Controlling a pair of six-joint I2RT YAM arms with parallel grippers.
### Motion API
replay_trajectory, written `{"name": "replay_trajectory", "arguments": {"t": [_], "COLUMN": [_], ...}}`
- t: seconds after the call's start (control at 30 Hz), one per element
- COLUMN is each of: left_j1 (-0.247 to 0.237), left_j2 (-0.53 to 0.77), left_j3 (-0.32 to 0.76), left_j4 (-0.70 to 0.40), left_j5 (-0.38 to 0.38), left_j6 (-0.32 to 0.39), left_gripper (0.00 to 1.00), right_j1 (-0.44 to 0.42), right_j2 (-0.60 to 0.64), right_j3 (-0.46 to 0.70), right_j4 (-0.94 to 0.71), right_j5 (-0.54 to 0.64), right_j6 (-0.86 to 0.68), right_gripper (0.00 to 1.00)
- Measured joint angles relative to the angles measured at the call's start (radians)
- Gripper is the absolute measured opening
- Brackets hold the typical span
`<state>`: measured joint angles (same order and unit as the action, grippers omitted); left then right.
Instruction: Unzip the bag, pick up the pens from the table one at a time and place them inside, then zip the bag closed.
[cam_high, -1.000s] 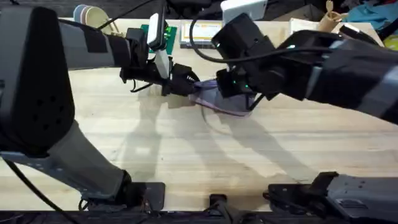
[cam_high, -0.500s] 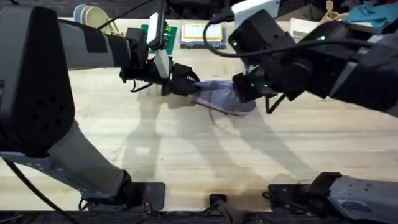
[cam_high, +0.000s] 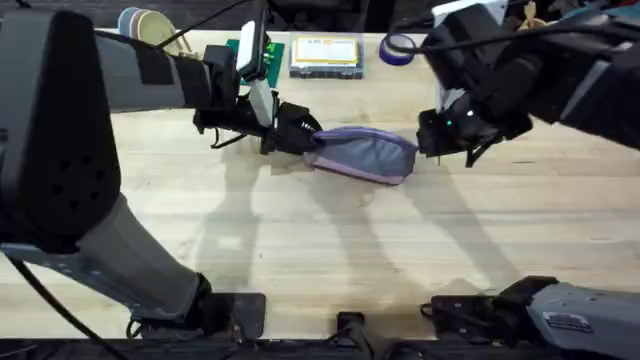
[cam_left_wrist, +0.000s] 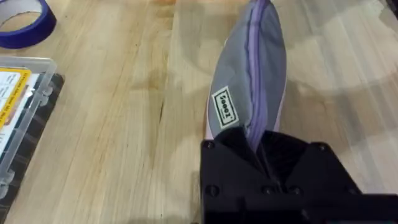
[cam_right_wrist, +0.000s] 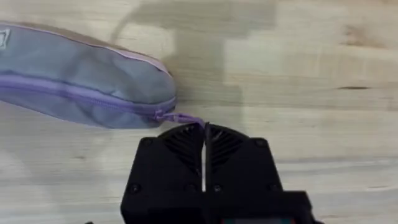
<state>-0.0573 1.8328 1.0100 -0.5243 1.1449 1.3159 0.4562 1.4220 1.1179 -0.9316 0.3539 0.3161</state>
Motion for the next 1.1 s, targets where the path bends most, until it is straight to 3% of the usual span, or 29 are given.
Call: {"name": "replay_trajectory", "arguments": {"t": [0.23, 0.33, 0.47, 0.77, 1.0, 1.1], "left_j1": [-0.002, -0.003, -0.006, -0.008, -0.003, -0.003], "left_j2": [0.0, 0.0, 0.0, 0.0, 0.0, 0.0], "left_j3": [0.0, 0.0, 0.0, 0.0, 0.0, 0.0], "left_j4": [-0.002, -0.003, -0.008, -0.01, -0.006, -0.006], "left_j5": [0.003, 0.005, 0.009, 0.01, 0.002, 0.0], "left_j6": [0.0, 0.0, 0.0, 0.0, 0.0, 0.0], "left_gripper": [0.042, 0.042, 0.042, 0.042, 0.042, 0.042], "right_j1": [-0.097, -0.127, -0.128, -0.128, -0.149, -0.149], "right_j2": [0.0, 0.001, 0.025, 0.021, -0.027, -0.072], "right_j3": [-0.004, -0.076, -0.178, -0.185, -0.138, -0.094], "right_j4": [0.024, 0.071, 0.123, 0.105, -0.022, -0.049], "right_j5": [-0.119, -0.17, -0.189, -0.195, -0.133, -0.129], "right_j6": [0.0, 0.0, 0.018, 0.034, 0.038, 0.039], "right_gripper": [0.033, 0.033, 0.033, 0.036, 0.962, 0.996]}}
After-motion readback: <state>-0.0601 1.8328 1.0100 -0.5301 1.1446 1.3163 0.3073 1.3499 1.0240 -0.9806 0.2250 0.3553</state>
